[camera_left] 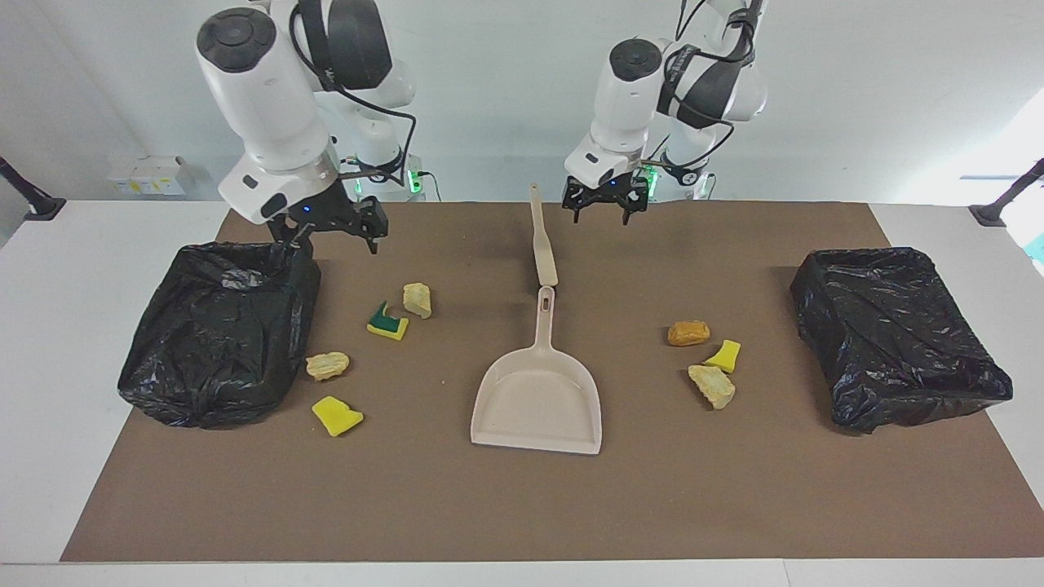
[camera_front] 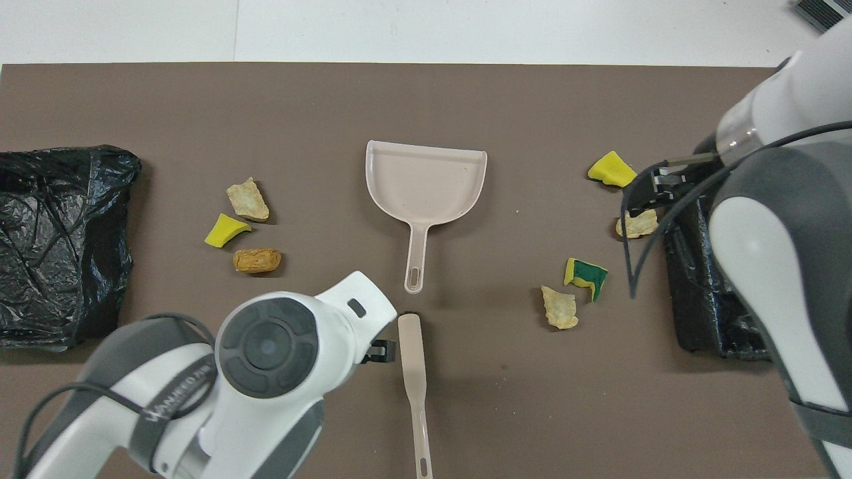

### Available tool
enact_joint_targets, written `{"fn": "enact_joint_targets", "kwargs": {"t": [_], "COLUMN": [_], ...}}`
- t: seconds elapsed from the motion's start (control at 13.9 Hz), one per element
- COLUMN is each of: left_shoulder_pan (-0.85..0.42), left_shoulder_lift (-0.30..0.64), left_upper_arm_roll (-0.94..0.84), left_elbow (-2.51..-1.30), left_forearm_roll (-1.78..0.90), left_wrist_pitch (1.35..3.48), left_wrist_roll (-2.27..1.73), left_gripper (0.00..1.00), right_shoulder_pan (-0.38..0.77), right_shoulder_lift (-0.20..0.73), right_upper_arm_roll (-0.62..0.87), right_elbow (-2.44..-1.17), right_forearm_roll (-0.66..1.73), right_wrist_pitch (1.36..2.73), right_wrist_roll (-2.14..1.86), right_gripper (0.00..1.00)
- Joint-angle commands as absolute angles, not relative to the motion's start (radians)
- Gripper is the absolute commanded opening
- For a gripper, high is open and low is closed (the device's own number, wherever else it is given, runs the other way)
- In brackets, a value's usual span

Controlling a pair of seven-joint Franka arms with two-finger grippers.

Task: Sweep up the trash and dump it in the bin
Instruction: 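Reach the right gripper to the beige dustpan handle and grasp it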

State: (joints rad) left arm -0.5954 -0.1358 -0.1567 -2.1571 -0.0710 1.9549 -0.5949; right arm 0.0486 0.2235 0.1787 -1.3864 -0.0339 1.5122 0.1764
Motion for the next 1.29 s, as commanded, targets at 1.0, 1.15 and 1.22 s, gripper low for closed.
{"fn": "enact_joint_targets", "kwargs": {"t": [1.0,1.15,1.22], "left_shoulder_pan": [-0.873,-0.873,-0.873], "left_shoulder_lift": [-0.101,-0.1,-0.098], "left_upper_arm_roll": [-0.137,-0.137,-0.137], "left_elbow": [-2.415,-2.416,-2.416], "left_forearm_roll": [-0.113,-0.143,-0.146], "left_wrist_pitch": [2.307,2.313,2.328], "left_wrist_roll": [-0.761,-0.762,-0.762], "left_gripper": [0.96,0.95,0.95], "right_shoulder_pan": [0.357,0.374,0.376], "right_shoulder_lift": [0.504,0.543,0.552], "right_upper_arm_roll": [0.186,0.186,0.186], "right_elbow": [-1.413,-1.413,-1.417], "right_forearm_roll": [0.069,0.069,0.078], "right_wrist_pitch": [1.899,1.927,1.925], "right_wrist_roll": [0.777,0.83,0.831], "right_gripper": [1.0,1.0,1.0]}}
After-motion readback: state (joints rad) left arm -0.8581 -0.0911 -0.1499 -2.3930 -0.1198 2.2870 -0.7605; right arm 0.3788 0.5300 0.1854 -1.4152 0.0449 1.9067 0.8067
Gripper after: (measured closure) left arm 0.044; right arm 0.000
